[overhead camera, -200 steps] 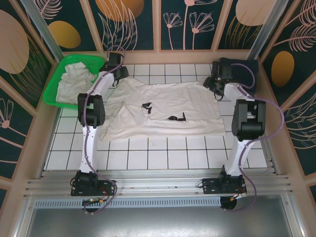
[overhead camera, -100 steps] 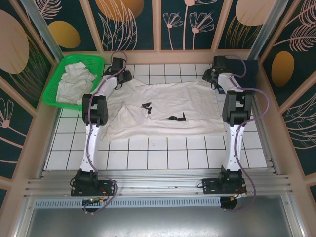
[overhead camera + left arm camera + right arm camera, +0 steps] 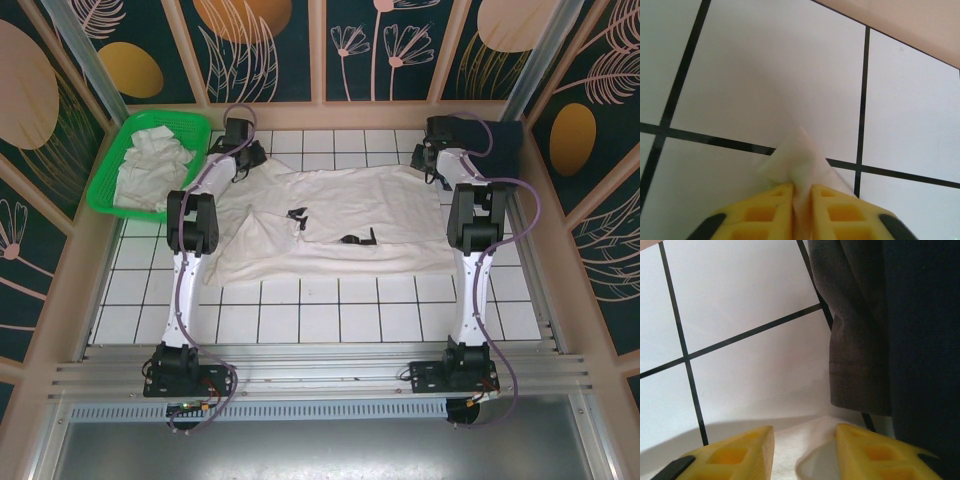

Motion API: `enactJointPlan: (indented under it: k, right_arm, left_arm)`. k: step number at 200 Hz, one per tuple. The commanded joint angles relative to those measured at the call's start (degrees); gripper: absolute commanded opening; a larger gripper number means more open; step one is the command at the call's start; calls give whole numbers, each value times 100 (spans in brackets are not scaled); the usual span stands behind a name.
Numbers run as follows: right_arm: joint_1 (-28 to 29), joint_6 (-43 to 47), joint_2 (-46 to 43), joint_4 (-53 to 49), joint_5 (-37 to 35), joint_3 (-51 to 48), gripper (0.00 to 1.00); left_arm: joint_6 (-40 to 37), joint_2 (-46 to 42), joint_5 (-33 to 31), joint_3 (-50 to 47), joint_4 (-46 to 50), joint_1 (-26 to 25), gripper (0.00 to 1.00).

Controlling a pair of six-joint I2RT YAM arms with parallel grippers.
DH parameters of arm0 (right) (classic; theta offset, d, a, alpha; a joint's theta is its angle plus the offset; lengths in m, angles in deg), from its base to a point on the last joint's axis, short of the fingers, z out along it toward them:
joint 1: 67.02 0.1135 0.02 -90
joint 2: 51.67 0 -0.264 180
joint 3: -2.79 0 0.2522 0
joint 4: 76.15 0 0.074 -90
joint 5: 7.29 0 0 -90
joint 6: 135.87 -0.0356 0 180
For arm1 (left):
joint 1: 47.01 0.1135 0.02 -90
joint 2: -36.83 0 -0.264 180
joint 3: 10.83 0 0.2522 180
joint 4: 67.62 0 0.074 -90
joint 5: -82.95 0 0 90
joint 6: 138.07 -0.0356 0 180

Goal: Fold and stack the t-shirts

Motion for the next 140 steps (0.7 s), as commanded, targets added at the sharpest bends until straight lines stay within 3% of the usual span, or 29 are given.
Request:
enactJointPlan:
  k: [1, 55, 140]
  right_arm:
    - [16, 75, 98, -115, -170, 159, 28]
    - [15, 93, -24, -135, -102, 164, 0]
    - [-63, -26, -873, 128, 505, -584, 0]
  left_arm:
    - [-125, 62, 48, 84, -31, 27, 7]
    - [-370, -462, -288, 28, 163, 23, 3]
    - [-673, -1250, 22, -385, 416, 27, 0]
